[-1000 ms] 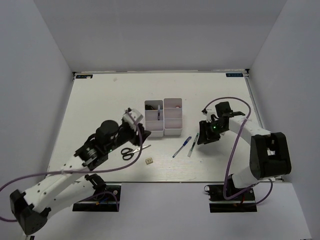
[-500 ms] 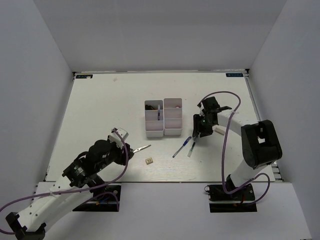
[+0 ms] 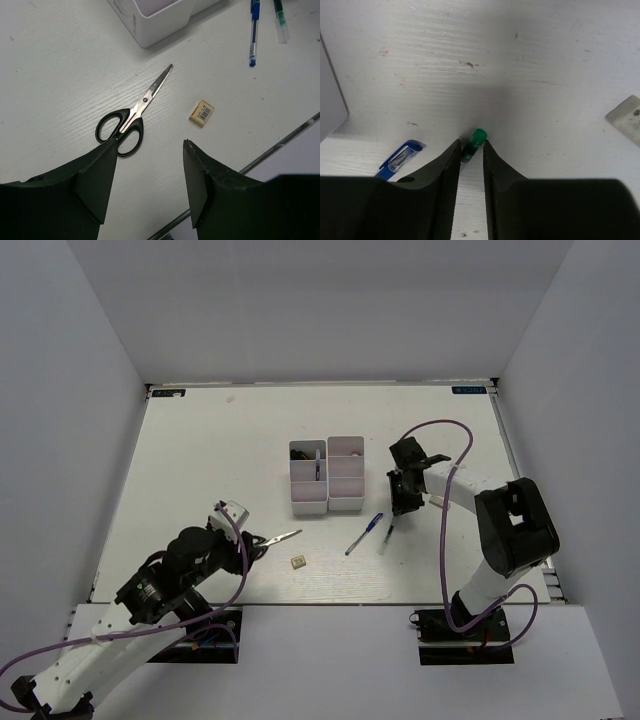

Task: Sort the stationery into containers
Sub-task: Pick up the pen from the center of the board.

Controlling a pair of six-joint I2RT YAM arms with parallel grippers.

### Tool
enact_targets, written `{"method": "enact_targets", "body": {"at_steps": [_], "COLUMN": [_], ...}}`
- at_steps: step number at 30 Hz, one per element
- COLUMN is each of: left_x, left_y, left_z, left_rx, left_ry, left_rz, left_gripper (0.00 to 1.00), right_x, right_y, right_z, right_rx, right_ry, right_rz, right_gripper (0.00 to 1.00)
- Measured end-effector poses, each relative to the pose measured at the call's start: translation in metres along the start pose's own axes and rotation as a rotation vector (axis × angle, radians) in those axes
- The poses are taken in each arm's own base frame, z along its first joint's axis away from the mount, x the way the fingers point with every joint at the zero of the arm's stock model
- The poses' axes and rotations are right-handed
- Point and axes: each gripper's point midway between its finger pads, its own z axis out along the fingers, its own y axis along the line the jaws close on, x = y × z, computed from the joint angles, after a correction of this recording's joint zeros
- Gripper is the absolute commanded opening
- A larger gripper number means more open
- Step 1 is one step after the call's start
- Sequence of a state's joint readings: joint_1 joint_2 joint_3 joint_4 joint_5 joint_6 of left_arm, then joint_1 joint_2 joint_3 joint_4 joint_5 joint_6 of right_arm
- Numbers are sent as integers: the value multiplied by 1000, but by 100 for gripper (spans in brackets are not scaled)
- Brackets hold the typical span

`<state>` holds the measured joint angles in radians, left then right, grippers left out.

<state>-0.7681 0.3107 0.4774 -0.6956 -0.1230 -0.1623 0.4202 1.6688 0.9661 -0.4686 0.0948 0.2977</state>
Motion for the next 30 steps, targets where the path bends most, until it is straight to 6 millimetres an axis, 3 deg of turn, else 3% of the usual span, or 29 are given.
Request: {"method": "enact_targets", "body": {"at_steps": [8, 16, 21, 25, 30], "left_x": [1, 3, 5, 6, 9], "left_y": [0, 1, 0, -1, -3], "left_z": [-1, -1, 1, 1, 2], "left_rx": [1, 0, 2, 8, 18], "left_ry": [-4, 2, 14, 20, 34], "left_rz": [-1, 0, 2, 3, 4], "left_gripper": [65, 65, 65, 65, 65], "right_x": [2, 4, 9, -22, -86], "right_y": [-2, 2, 9, 22, 50], "right_z": [1, 0, -9, -37, -119], "right_rx": [7, -23, -72, -138, -269], "right_ry": [11, 28, 76, -6, -291], "right_rz": [23, 34, -6, -86, -196], "right_gripper": [9, 0, 0, 0, 0]}}
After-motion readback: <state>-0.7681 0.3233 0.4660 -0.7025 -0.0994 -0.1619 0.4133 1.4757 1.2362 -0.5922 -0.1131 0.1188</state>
